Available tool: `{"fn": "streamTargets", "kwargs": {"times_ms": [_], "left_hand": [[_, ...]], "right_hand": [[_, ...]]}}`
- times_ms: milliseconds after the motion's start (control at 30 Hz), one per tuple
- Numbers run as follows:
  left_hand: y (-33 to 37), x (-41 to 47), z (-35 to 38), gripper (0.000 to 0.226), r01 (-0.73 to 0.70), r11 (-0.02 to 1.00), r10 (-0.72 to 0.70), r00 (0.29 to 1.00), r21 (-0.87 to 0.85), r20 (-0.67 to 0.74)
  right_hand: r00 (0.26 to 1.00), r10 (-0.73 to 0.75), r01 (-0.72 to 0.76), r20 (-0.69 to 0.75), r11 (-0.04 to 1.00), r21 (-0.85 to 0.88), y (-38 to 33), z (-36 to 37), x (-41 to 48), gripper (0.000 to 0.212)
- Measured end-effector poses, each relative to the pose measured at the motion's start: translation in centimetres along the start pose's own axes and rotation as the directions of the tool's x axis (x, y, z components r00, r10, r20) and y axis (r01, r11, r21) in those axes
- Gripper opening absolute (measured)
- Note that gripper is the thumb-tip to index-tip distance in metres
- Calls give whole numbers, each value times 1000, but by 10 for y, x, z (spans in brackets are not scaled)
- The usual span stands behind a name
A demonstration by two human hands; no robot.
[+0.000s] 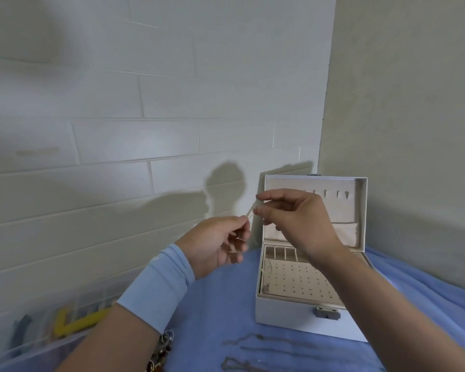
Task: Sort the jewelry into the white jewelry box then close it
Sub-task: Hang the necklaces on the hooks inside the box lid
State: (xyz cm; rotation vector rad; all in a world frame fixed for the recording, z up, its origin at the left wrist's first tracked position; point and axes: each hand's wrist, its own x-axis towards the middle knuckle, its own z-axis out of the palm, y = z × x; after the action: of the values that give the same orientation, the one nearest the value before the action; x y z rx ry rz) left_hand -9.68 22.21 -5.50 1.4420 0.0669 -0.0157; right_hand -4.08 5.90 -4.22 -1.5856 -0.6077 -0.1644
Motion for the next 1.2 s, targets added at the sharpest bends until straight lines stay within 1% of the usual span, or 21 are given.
{"fn": "streamTargets", "kwargs": {"times_ms": [67,100,167,233,300,333,400,467,567,633,733,800,867,933,1000,1067,1133,1200], "left_hand": [[-5,-2,-6,21,85,978,-76,996,-191,53],[-6,-3,-10,18,119,960,-103,992,-255,76],[-9,-7,-18,11,171,941,-144,983,-294,110],[-10,-12,-26,9,207,946,-181,976,-248,124],[-12,-16,-35,14,216,962,-202,974,-167,99],[-14,-18,-40,17,208,972,-201,977,-111,74],[-15,-23,-47,21,194,981,-193,981,-12,30],[-17,-28,-50,19,188,982,-188,982,11,8],[-21,-35,-52,17,168,984,-169,985,-53,-18],[-23,-37,-53,19,149,987,-152,987,-52,-49],[-23,-40,-57,24,118,992,-120,992,-54,-48],[-23,-41,-59,23,88,996,-86,994,17,-70],[-24,-42,-60,21,63,988,-44,990,143,-131],[-26,-41,-62,16,54,977,-17,984,208,-175],[-26,-41,-63,13,53,967,-3,981,251,-195],[-26,-41,-64,15,53,959,9,976,278,-215],[-26,-41,-66,16,58,961,3,976,272,-220],[-27,-40,-66,14,64,960,-5,977,272,-213]], "right_hand": [[1000,-30,30,5,999,23,2,10,-5,20],[999,-47,47,8,998,34,3,15,-9,21],[997,-81,81,16,996,32,6,23,-17,23],[989,-143,145,40,989,-26,11,30,-26,22],[965,-253,260,76,959,-112,16,36,-34,23],[950,-301,310,86,942,-131,18,39,-37,24],[936,-340,349,92,931,-110,22,42,-41,25],[941,-328,333,86,941,-55,24,45,-44,24],[954,-279,280,114,960,9,25,49,-48,26],[956,-256,257,145,966,12,26,53,-50,29],[966,-210,204,151,977,55,30,55,-50,30],[978,-147,138,146,988,70,32,55,-49,25],[987,-66,63,144,998,21,33,54,-47,19],[986,-30,46,167,995,-93,34,52,-45,15],[975,-41,99,218,959,-264,37,49,-42,18],[959,-40,155,279,901,-406,40,47,-41,21],[945,-25,185,327,864,-468,42,45,-40,21],[936,-14,194,351,853,-485,43,45,-40,19]]}}
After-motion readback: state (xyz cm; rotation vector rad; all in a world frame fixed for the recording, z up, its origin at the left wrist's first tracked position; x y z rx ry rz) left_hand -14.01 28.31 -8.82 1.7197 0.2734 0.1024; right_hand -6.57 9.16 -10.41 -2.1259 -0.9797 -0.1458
